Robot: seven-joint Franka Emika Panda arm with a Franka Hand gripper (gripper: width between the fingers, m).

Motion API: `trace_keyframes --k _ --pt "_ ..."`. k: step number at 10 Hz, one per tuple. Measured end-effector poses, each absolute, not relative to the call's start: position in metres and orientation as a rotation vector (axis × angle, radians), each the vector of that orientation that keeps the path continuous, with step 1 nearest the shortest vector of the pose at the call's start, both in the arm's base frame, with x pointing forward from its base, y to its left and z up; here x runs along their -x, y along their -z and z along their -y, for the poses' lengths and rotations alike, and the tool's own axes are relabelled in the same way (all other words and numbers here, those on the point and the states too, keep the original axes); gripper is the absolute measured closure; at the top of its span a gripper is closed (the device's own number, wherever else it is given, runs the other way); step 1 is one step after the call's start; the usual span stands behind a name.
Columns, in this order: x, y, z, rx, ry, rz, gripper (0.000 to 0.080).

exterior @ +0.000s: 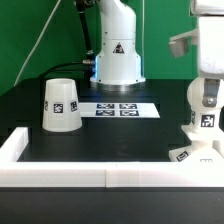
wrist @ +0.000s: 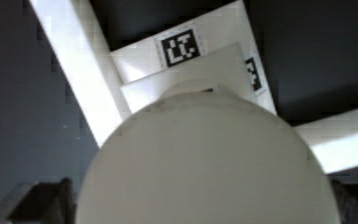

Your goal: Assemble lamp

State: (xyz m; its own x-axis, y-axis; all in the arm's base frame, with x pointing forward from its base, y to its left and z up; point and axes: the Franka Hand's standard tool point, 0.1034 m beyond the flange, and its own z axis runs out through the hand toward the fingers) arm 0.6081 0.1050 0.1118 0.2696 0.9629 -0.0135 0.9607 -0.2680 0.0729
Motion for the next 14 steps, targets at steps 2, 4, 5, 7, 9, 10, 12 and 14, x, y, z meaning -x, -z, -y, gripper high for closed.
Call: trace_keyframes --k 2,4,5,7,9,10,12,14 --pt "-0.609 -0.112 -0.099 -2.422 -0.049 -1.893 0.0100" --pt "-0.609 -0.111 -0.098 -2.427 -0.048 -1.887 0.0227" --pt "-0.609 -0.111 -0.098 -2.441 -0.049 -1.870 0.0227" --pt "-0.610 -0.111 -0.091 -2.494 -0.052 -1.800 0.0223" --pt "-0.607 -0.111 -0.088 -2.717 -0.093 -1.473 0.0223" --pt "-0.608 -0.111 -0.089 -2.815 -0.128 -1.299 0.0223" --pt "-0.610 -0.111 -0.091 -2.959 -0.170 -0.988 0.0223" --pt "-0.610 -0.111 -0.093 -3.029 -0.176 -0.784 0.0223"
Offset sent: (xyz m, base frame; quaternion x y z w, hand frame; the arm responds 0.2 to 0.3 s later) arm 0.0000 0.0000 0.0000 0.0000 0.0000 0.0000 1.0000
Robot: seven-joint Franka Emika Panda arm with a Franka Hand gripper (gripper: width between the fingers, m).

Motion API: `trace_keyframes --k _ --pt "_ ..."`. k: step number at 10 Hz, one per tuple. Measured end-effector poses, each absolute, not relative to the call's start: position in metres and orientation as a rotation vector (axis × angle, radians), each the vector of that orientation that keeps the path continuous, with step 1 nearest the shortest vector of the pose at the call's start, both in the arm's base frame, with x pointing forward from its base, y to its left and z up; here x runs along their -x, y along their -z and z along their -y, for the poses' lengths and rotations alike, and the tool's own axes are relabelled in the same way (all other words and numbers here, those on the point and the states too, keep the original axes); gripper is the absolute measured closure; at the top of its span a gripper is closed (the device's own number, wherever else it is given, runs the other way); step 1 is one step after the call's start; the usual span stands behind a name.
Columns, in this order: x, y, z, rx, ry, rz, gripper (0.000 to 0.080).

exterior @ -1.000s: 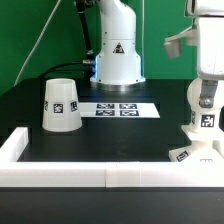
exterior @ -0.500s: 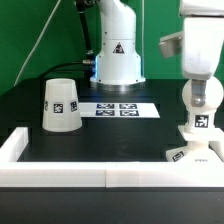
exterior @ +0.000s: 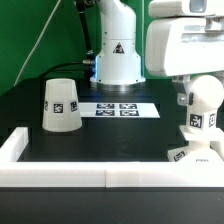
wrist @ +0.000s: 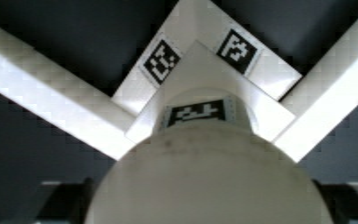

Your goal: Assemble lamp

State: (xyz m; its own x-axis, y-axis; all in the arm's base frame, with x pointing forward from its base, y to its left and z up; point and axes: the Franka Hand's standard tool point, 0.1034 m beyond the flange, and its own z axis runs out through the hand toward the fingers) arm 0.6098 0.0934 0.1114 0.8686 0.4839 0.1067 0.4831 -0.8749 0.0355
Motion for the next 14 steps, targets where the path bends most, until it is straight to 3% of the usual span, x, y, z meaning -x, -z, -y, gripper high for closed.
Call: trace_keyframes --k 6,14 --pt "-0.612 -0.114 -0.093 -3.143 -0.194 -0.220 0.0222" --pt "-0.597 -0.110 -0.093 -3.027 -0.085 1.134 0.0222"
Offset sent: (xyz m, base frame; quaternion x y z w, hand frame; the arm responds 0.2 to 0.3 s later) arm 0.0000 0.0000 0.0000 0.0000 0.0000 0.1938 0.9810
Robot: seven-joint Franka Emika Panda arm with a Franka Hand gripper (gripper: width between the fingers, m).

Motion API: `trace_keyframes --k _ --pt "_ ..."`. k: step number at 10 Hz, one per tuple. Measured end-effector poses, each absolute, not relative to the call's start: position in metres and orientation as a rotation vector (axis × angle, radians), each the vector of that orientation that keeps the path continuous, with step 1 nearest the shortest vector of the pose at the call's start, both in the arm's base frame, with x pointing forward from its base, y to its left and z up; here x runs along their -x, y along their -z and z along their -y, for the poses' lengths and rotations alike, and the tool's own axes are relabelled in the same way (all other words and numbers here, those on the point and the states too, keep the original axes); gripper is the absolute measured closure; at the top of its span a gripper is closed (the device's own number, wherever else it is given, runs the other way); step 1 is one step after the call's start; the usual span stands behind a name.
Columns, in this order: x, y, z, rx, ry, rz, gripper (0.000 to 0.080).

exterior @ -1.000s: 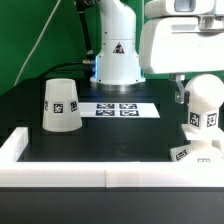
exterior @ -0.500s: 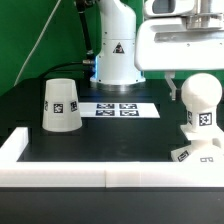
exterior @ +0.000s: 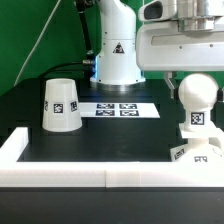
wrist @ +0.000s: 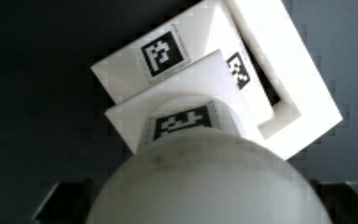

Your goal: Assemble lamp

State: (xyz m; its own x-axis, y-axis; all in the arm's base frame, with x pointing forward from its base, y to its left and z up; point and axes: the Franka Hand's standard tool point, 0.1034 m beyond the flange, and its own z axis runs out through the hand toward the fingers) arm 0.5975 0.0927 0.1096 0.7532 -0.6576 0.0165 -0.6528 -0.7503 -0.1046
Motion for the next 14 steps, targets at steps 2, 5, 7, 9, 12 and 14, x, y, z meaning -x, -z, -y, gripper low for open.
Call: trace_keyframes --k 2,5,7,9,12,14 --pt "-0.593 -0.108 -0.097 2.782 0.017 -1.253 0.0222" --pt "-0.592 -0.107 -0.097 2.734 0.006 -1.348 0.0124" --pt "-0.592 -0.107 -0.098 2.740 0.006 -1.335 0.0104" --pt "-0.587 -0.110 -0.102 2.764 0.004 -1.300 0.0101" --pt "-0.546 -0.117 -0.120 2.850 0.027 -1.172 0.0100" --pt "-0.523 -0.112 -0.115 2.867 0.033 -1.133 0.0100"
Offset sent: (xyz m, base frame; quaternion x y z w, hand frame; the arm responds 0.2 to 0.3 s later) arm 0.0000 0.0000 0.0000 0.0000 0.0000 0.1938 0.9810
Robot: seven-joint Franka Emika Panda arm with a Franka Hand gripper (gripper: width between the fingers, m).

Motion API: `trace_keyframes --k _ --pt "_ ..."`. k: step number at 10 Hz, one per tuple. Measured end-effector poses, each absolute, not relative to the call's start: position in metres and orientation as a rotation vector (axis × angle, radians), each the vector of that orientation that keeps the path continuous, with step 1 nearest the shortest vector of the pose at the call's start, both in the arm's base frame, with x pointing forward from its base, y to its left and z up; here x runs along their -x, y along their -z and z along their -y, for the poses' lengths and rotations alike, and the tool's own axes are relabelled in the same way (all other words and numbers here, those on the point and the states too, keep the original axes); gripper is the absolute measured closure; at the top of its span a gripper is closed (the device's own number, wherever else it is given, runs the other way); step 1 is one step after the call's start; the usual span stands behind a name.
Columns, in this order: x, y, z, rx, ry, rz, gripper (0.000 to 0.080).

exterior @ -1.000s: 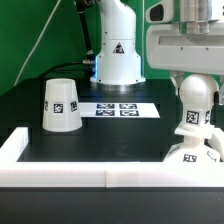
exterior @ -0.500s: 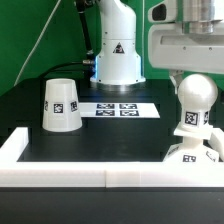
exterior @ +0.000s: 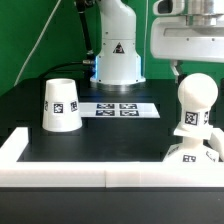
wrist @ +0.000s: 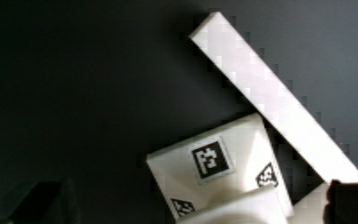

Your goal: Assemble lamp

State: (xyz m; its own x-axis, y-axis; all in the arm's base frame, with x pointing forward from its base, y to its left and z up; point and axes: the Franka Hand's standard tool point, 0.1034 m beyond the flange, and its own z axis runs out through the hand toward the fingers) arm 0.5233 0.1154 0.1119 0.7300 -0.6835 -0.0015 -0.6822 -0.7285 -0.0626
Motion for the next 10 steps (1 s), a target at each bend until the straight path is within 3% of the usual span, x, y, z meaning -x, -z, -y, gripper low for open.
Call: trace_keyframes --k 4,7,10 --pt "-0.523 -0.111 -0.117 2.898 0.035 -1.052 0.0100" --pt "-0.495 -0.095 -0.088 3.090 0.009 -0.476 0.0100" --pt "-0.497 -0.095 -0.080 3.071 0.005 -0.497 0.0100"
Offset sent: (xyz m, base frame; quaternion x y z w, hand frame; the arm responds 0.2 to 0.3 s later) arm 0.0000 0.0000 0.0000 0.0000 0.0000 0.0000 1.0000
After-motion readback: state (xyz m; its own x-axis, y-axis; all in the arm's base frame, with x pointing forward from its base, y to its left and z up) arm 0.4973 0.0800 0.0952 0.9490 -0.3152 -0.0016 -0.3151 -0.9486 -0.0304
